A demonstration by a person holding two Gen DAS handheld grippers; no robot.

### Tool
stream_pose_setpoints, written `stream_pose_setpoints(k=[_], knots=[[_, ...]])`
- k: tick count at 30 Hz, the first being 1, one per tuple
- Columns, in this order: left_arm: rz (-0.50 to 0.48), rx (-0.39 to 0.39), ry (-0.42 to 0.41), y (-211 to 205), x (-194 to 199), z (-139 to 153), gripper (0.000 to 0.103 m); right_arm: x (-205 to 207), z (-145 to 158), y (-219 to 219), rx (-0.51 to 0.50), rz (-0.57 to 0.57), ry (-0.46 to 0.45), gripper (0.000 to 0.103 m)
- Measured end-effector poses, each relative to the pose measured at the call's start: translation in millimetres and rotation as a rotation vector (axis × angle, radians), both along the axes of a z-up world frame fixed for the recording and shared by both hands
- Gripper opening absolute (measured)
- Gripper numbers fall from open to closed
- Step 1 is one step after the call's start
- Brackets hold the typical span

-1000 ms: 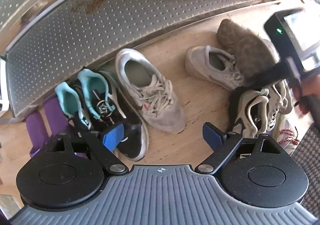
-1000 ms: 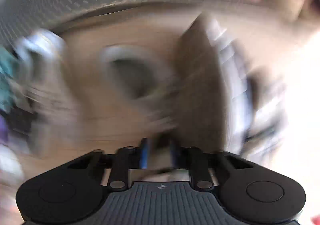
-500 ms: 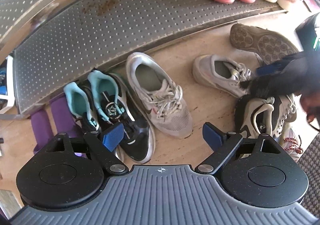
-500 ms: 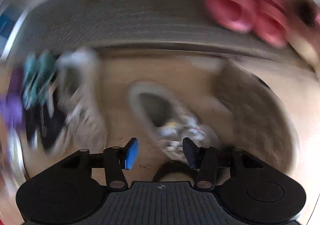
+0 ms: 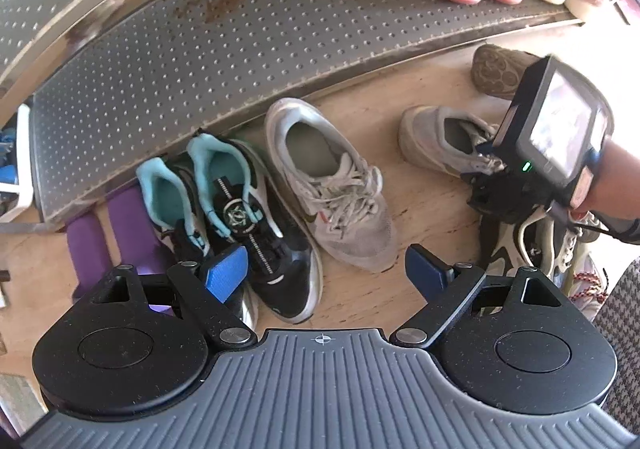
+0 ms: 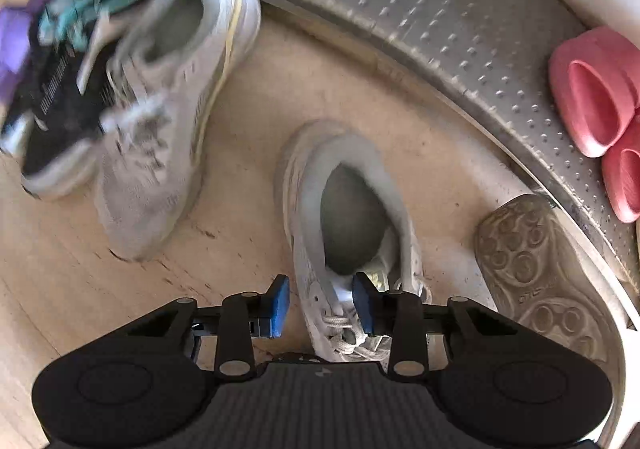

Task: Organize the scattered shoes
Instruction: 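Carry the grey-white sneaker beside its mate and release it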

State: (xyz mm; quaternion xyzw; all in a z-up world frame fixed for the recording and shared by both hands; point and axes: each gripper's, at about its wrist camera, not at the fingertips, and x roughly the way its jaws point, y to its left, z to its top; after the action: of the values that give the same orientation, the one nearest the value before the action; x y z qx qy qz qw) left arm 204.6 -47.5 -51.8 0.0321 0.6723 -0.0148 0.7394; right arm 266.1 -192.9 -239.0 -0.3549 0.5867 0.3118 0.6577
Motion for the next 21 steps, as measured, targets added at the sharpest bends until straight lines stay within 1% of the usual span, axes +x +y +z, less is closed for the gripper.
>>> stream_pose_setpoints(k=[1,2,3,4,5,6,7,9,10,11,12,14,15,16,18,20,21], knots=[[0.005,0.004,-0.001,2.3,0.2,-0.2,0.090,-5.4,-9.2,3.2,-0.052,0.019,-0.015,0.044],[0.010,0.007,-0.002,4.6,0.2,-0.4,0.090,-12.2,-20.9,6.8,-0.124,0.046,-0.039,0.045],[0.012,0.008,-0.002,5.6,0.0,-0.6,0.090,-19.1,-31.1,9.3,-0.197,0.077,-0.068,0.044],[0.018,0.010,-0.005,8.6,-0.3,0.8,0.090,-25.2,-34.8,9.7,-0.229,0.113,-0.095,0.039],[0.020,0.010,-0.011,10.6,-0.6,2.9,0.090,-30.1,-37.1,11.2,-0.255,0.134,-0.124,0.026],[0.021,0.008,-0.017,12.2,-1.0,5.1,0.090,-26.6,-32.1,12.0,-0.242,0.080,-0.123,0.023],[0.022,0.005,-0.024,13.8,-1.6,8.0,0.090,-23.1,-27.1,12.8,-0.228,0.027,-0.122,0.018],[0.026,0.000,-0.041,16.9,-2.9,14.3,0.090,-7.0,-3.9,6.4,-0.150,-0.145,-0.141,0.018],[0.028,-0.003,-0.050,18.5,-3.5,17.4,0.090,-1.5,6.3,2.6,-0.110,-0.201,-0.154,0.018],[0.031,-0.006,-0.055,21.1,-3.8,20.2,0.090,6.8,23.1,-3.6,-0.043,-0.291,-0.172,0.017],[0.035,-0.010,-0.060,24.0,-4.0,22.9,0.090,17.2,46.7,-11.8,0.052,-0.408,-0.194,0.017],[0.051,-0.017,-0.073,29.9,-5.0,29.1,0.090,25.8,74.3,-18.2,0.159,-0.514,-0.225,0.017],[0.060,-0.021,-0.081,32.9,-5.2,32.6,0.090,31.7,95.9,-21.8,0.238,-0.591,-0.251,0.017],[0.069,-0.023,-0.091,36.1,-6.0,36.4,0.090,33.4,106.1,-23.1,0.283,-0.626,-0.252,0.017],[0.085,-0.024,-0.109,42.4,-7.8,42.1,0.090,38.7,138.6,-26.9,0.438,-0.748,-0.246,0.017],[0.100,-0.023,-0.121,48.5,-9.4,45.7,0.090,38.1,146.3,-25.4,0.518,-0.811,-0.213,0.017],[0.103,-0.023,-0.122,49.8,-9.6,46.4,0.090,36.8,143.4,-19.4,0.546,-0.832,-0.189,0.017]])
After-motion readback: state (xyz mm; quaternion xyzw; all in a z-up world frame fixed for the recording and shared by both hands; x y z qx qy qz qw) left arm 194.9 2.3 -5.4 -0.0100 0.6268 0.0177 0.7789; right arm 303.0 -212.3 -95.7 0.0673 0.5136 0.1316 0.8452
